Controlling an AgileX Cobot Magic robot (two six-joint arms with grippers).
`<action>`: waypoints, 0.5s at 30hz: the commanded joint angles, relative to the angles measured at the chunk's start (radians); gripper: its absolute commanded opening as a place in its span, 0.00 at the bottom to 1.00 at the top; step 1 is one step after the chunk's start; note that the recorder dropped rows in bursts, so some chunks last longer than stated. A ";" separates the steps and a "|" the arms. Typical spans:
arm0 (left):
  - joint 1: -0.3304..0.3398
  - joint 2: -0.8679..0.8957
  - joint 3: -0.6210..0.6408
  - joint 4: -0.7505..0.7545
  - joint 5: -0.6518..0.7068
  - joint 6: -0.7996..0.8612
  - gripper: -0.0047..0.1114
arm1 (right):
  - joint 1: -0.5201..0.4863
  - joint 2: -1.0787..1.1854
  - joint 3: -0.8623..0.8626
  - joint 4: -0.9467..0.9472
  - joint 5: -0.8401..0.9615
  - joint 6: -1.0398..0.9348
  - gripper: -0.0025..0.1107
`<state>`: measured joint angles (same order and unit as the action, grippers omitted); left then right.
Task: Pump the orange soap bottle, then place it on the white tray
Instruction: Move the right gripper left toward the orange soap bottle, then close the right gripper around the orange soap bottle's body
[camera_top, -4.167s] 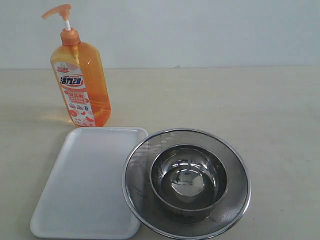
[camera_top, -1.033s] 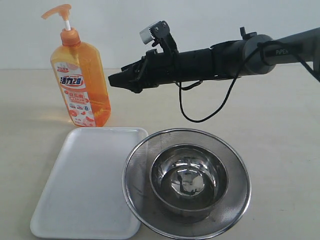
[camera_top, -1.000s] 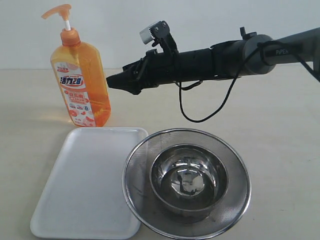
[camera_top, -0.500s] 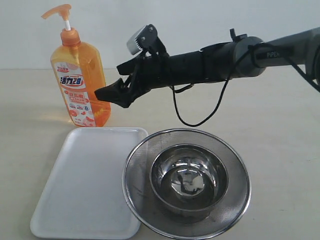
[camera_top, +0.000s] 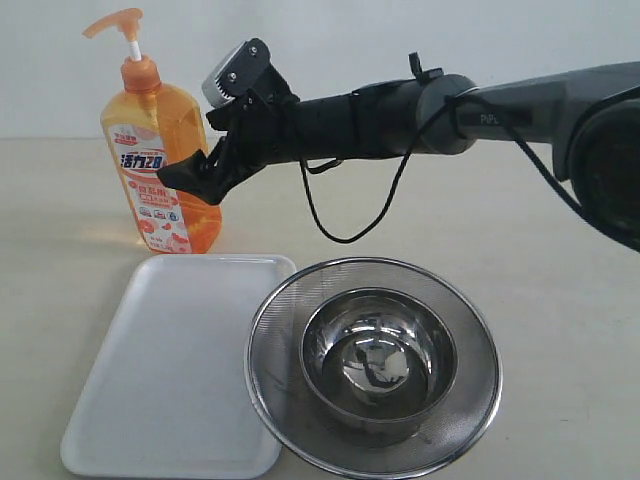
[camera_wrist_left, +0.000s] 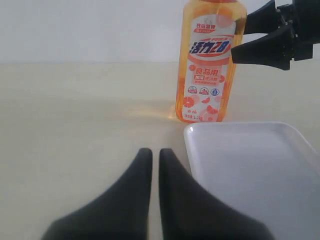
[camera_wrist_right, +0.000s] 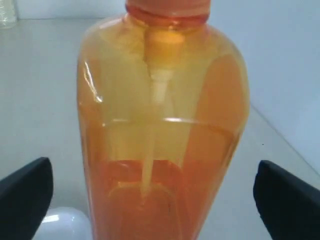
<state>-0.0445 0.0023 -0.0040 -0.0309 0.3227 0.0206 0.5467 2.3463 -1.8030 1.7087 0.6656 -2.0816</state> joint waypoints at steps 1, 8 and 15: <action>0.002 -0.002 0.004 -0.007 -0.013 -0.012 0.08 | 0.002 0.048 -0.088 0.012 0.025 0.041 0.95; 0.002 -0.002 0.004 -0.007 -0.013 -0.012 0.08 | 0.004 0.158 -0.260 0.012 0.100 0.148 0.95; 0.002 -0.002 0.004 -0.007 -0.013 -0.012 0.08 | 0.021 0.192 -0.284 0.020 0.106 0.161 0.95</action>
<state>-0.0445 0.0023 -0.0040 -0.0309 0.3227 0.0206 0.5588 2.5298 -2.0762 1.7155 0.7592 -1.9273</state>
